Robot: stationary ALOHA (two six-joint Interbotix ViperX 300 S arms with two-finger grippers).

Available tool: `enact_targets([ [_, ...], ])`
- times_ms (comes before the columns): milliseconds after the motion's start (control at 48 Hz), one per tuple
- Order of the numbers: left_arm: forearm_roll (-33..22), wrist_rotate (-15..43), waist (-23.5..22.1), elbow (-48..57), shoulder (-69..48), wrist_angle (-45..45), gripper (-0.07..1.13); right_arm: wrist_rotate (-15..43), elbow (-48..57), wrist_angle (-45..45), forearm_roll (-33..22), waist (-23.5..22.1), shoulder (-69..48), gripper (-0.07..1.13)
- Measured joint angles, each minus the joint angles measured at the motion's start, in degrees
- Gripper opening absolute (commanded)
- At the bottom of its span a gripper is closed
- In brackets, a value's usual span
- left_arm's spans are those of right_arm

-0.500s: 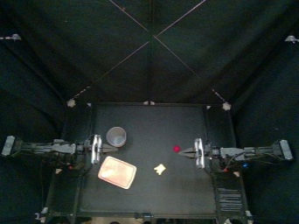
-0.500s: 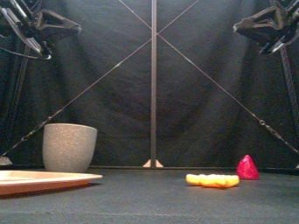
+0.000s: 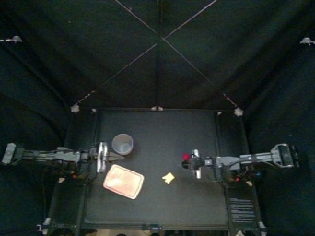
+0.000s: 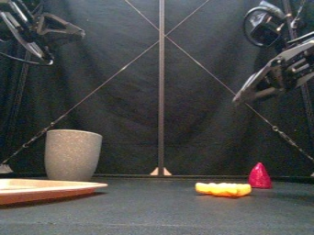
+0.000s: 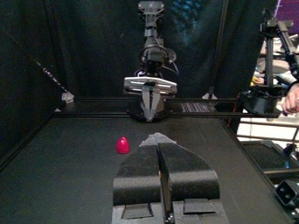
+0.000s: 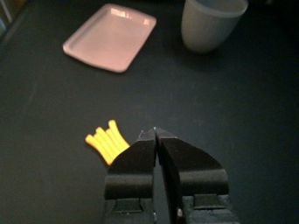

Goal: Pick the fries then place it on the pink plate
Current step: Pick the fries

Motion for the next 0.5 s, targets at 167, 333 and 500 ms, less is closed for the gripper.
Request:
enact_targets([
  [167, -0.1, -0.1, 1.1, 0.5, 0.0, 0.0, 0.02, 0.0, -5.1, 2.5, -0.7, 2.8, 8.7, 0.88],
  [333, -0.7, -0.2, 2.5, 0.8, 0.0, -0.4, 0.02, -0.2, -10.8, 10.5, -0.9, 3.9, 14.8, 1.07],
  [500, -1.1, -0.1, 3.3, 0.9, 0.0, -0.4, 0.02, 0.1, -14.9, 13.5, -1.8, 4.1, 17.8, 1.06],
])
